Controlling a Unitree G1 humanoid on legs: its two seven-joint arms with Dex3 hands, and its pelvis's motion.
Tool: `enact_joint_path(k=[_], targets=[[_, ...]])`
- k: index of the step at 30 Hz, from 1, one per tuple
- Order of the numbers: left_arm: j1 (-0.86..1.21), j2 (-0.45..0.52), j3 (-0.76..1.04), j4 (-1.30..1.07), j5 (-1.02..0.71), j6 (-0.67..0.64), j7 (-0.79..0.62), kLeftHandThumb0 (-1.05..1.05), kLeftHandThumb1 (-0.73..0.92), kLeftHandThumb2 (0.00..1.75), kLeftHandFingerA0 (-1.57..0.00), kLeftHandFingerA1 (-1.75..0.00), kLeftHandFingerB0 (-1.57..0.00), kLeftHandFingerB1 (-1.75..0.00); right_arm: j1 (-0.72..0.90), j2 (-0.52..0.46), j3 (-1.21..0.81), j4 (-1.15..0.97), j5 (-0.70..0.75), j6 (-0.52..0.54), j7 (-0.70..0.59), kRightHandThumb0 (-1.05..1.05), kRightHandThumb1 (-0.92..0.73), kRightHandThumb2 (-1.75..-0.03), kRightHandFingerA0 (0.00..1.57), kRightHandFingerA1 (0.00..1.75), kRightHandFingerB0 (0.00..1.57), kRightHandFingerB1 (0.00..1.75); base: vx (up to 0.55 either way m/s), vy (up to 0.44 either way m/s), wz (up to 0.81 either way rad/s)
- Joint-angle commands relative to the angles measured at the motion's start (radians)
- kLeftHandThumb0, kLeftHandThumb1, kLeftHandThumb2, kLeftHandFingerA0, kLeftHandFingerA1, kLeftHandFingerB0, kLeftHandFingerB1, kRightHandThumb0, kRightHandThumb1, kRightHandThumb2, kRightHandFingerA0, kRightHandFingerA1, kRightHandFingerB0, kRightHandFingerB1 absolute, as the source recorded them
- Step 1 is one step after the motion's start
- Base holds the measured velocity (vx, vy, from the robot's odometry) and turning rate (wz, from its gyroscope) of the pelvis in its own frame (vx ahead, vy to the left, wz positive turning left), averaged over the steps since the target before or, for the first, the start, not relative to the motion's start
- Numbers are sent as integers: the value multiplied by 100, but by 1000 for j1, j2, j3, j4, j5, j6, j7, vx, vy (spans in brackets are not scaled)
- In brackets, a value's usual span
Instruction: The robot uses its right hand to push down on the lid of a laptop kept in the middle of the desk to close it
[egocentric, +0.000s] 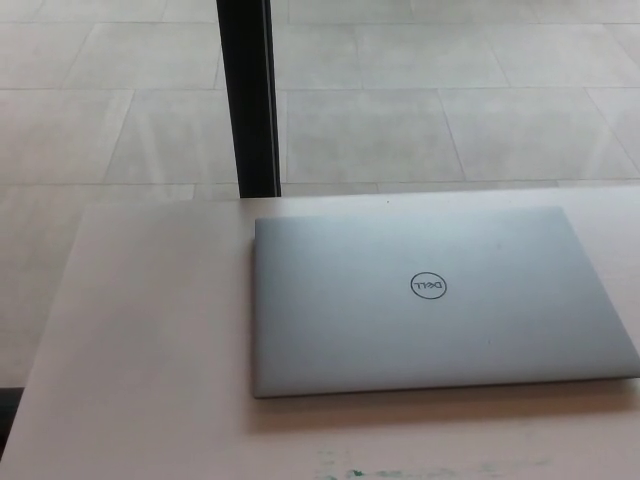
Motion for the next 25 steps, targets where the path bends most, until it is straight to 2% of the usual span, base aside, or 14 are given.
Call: enact_joint_path(k=[1, 3, 4, 7, 9, 10, 15, 16, 17, 18, 20, 21, 22, 25], targets=[[8, 37, 2, 5, -16, -8, 5, -105, 58, 113, -20, -50, -12, -44, -3, 40, 29, -39, 109, 76, -61, -102, -92, -73, 66, 131, 39, 97, 0, 0, 0], [7, 37, 4, 5, -20, -6, 1, -105, 57, 113, -20, -50, -14, -44, -3, 49, 54, -34, 101, 66, -94, -98, -92, -72, 60, 145, 31, 96, 0, 0, 0], [6, 38, 0, 5, -17, -6, 5, -105, 58, 113, -22, -50, -15, -44, 2, 52, 68, -35, 101, 66, -94, -99, -79, -127, 66, 126, 35, 86, 0, 0, 0], [5, 39, -1, 7, -18, -5, 4, -105, 58, 113, -20, -50, -12, -43, 18, 66, 99, -62, 116, 83, -102, -99, -92, -75, 49, 151, 25, 96, 0, 0, 0], [4, 40, -7, 5, -12, -9, 3, -105, 58, 113, -21, -50, -14, -44, 30, 67, 122, -64, 116, 76, -99, -99, -92, -76, 46, 146, 23, 95, 0, 0, 0], [3, 41, -3, 9, -18, -8, -2, -105, 56, 112, -21, -50, -14, -44, 34, 72, 128, -76, 124, 76, -102, -104, -81, -128, 61, 126, 29, 84, 0, 0, 0], [-3, 38, -5, 12, -19, -7, 3, -105, 57, 113, -21, -50, -13, -44, 47, 69, 149, -87, 144, 79, -115, -104, -80, -128, 61, 125, 29, 85, 0, 0, 0], [-2, 39, -10, 13, -13, -11, 4, -105, 81, 72, -27, -44, -19, -36, 44, 71, 148, -98, 154, 93, -138, -104, -79, -128, 61, 125, 29, 84, 0, 0, 0], [-3, 38, -9, 13, -15, -10, 4, -105, 57, 113, -21, -50, -14, -44, 42, 71, 146, -97, 162, 89, -140, -104, -78, -127, 65, 127, 30, 86, 0, 0, 0], [-4, 39, -9, 16, -16, -10, 4, -105, 57, 113, -21, -51, -14, -44, 42, 65, 150, -86, 163, 85, -138, -103, -92, -79, 60, 145, 24, 97, 0, 0, 0], [-2, 38, -6, 17, -19, -9, 1, -105, 57, 113, -20, -50, -13, -43, 48, 60, 154, -80, 168, 83, -124, -101, -92, -75, 56, 147, 21, 97, 0, 0, 0], [-2, 37, -5, 17, -21, -9, 0, -105, 58, 113, -20, -50, -12, -43, 49, 51, 152, -66, 176, 72, -120, -103, -79, -127, 60, 124, 29, 84, 0, 0, 0], [1, 34, -7, 9, -21, -10, -2, -105, 58, 113, -19, -49, -12, -43, 51, 48, 147, -74, 183, 84, -137, -102, -92, -73, 55, 143, 22, 95, 0, 0, 0], [1, 34, -10, 7, -19, -10, 2, -105, 58, 113, -20, -50, -13, -43, 44, 36, 144, -54, 192, 81, -160, -99, -92, -74, 54, 143, 23, 100, 0, 0, 0]])
